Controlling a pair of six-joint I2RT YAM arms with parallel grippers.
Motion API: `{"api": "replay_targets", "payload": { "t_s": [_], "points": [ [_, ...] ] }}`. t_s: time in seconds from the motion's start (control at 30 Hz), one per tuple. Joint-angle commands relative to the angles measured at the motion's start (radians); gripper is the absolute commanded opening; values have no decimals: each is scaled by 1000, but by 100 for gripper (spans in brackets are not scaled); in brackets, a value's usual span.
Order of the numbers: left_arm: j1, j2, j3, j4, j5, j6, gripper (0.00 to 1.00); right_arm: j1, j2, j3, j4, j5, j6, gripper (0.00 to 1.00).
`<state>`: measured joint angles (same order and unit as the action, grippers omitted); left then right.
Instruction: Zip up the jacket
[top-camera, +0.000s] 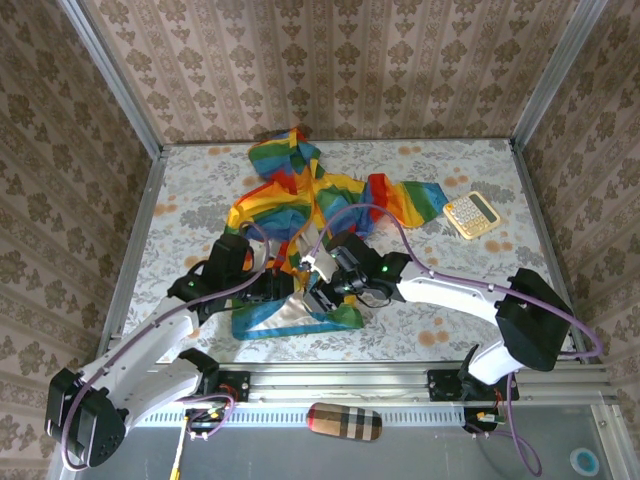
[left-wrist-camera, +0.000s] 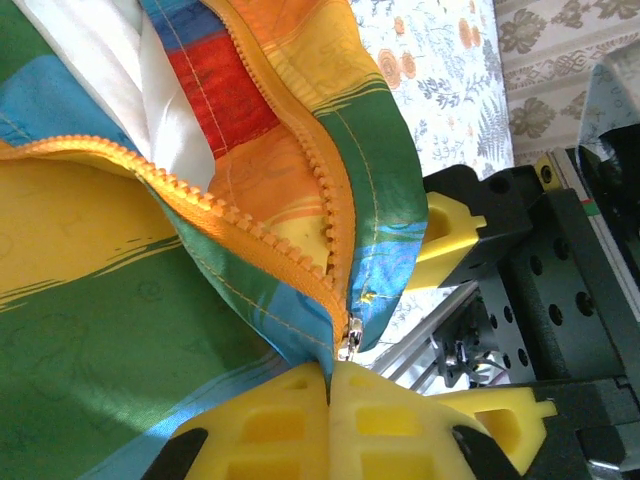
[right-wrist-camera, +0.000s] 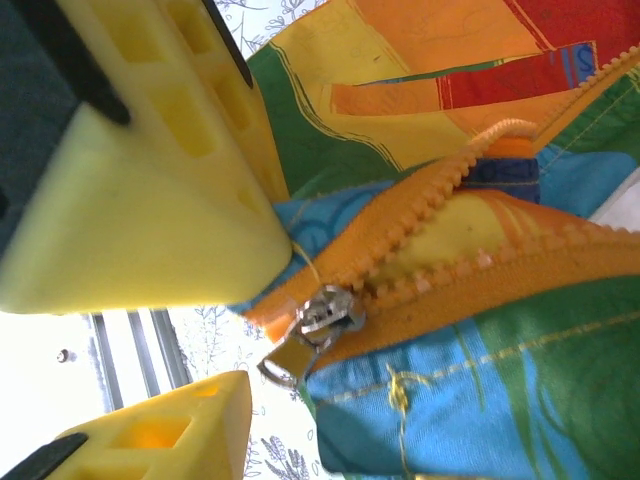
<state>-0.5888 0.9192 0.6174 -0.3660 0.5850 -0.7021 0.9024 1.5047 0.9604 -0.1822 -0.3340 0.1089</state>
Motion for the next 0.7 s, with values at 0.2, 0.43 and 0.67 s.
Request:
{"api": "replay_targets", "payload": {
  "t_s": [0.2, 0.43, 0.67],
  "points": [
    [-5, -13, 50, -82, -50, 47, 0, 55, -148, -54, 14, 158, -34, 24],
    [-5, -17, 48, -82, -41, 49, 0, 89, -42, 37, -15, 162, -74, 27],
    [-5, -20, 48, -80, -27, 52, 0, 93, 16, 72, -16, 173, -82, 36]
  ]
}}
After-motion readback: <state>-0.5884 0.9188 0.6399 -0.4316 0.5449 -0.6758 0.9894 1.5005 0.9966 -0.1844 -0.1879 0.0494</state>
